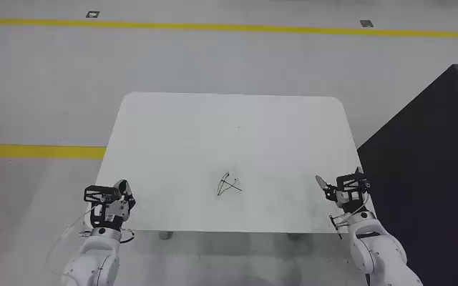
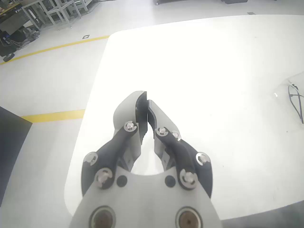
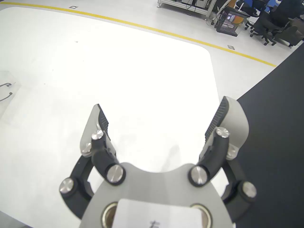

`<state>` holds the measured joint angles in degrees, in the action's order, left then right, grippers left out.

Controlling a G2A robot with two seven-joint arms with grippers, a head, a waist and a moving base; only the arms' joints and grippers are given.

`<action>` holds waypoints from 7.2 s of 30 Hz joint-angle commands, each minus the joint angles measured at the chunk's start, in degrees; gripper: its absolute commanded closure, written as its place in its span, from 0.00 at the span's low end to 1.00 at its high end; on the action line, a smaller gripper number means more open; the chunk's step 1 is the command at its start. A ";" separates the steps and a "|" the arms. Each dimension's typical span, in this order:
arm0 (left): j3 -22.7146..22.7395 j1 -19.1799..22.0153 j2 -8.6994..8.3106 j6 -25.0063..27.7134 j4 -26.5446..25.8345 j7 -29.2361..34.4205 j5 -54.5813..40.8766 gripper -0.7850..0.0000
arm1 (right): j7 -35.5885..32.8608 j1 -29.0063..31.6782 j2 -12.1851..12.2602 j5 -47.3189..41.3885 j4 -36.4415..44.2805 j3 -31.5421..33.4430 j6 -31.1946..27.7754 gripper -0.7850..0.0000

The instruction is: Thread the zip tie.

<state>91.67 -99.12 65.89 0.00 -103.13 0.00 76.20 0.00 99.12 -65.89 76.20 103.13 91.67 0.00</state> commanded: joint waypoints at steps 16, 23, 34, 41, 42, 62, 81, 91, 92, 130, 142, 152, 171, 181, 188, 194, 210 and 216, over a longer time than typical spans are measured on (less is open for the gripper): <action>0.00 0.00 0.00 0.00 0.00 0.00 0.00 0.00 | 0.14 -0.07 0.00 -0.11 0.26 0.01 -0.24 0.00; 0.00 0.00 0.00 0.00 0.00 0.00 0.00 0.00 | -9.72 -2.28 0.48 -5.85 13.00 0.12 -12.37 0.00; 0.00 0.00 0.00 0.00 0.00 0.00 0.00 0.00 | -52.35 -27.96 -0.35 -17.52 11.30 -14.72 -12.92 0.00; 0.00 0.00 0.00 0.00 0.00 0.00 0.00 0.00 | -52.35 -27.96 -0.35 -17.52 11.30 -14.72 -12.92 0.00; 0.00 0.00 0.00 0.00 0.00 0.00 0.00 0.00 | -52.35 -27.96 -0.35 -17.52 11.30 -14.72 -12.92 0.00; 0.00 0.00 0.00 0.00 0.00 0.00 0.00 0.00 | -76.39 -55.06 -4.53 -40.95 -5.37 -36.32 -1.57 0.00; 0.00 0.00 0.00 0.00 0.00 0.00 0.00 0.00 | -88.00 -63.35 -6.55 -42.23 -8.67 -45.73 -1.74 0.00; 0.00 0.00 0.00 0.00 0.00 0.00 0.00 0.00 | -88.00 -81.36 -8.44 -55.91 -24.20 -63.29 2.74 0.00; 0.00 0.00 0.00 0.00 0.00 0.00 0.00 0.00 | -88.00 -81.36 -8.44 -55.91 -24.20 -63.29 2.74 0.00; 0.00 0.00 0.00 0.00 0.00 0.00 0.00 0.00 | -74.56 -87.86 -16.22 -57.92 -49.85 -76.56 -29.73 0.61; 0.00 0.00 0.00 0.00 0.00 0.00 0.00 0.00 | -69.43 -88.91 -21.55 -61.79 -60.21 -81.93 -34.85 0.60; 0.00 0.00 0.00 0.00 0.00 0.00 0.00 0.00 | -70.73 -87.60 -25.38 -61.76 -66.65 -81.93 -33.57 0.57; 0.00 0.00 0.00 0.00 0.00 0.00 0.00 0.00 | -70.22 -87.22 -27.95 -58.42 -69.42 -81.93 -34.08 0.60; 0.00 0.00 0.00 0.00 0.00 0.00 0.00 0.00 | -73.53 -88.89 -26.18 -60.35 -62.38 -81.93 -30.76 1.00; 0.00 0.00 0.00 0.00 0.00 0.00 0.00 0.00 | -77.91 -89.30 -23.35 -63.51 -55.51 -81.93 -26.39 1.00; 0.00 0.00 0.00 0.00 0.00 0.00 0.00 0.00 | -77.91 -89.30 -23.35 -63.51 -55.51 -81.93 -26.39 1.00; 0.00 0.00 0.00 0.00 0.00 0.00 0.00 0.00 | -77.91 -89.30 -23.35 -63.51 -55.51 -81.93 -26.39 1.00; 0.00 0.00 0.00 0.00 0.00 0.00 0.00 0.00 | -77.91 -89.30 -23.35 -63.51 -55.51 -81.93 -26.39 1.00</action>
<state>91.67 -99.12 65.89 0.00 -103.13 0.00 76.20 -77.91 9.82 -89.24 12.69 47.62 9.74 -26.39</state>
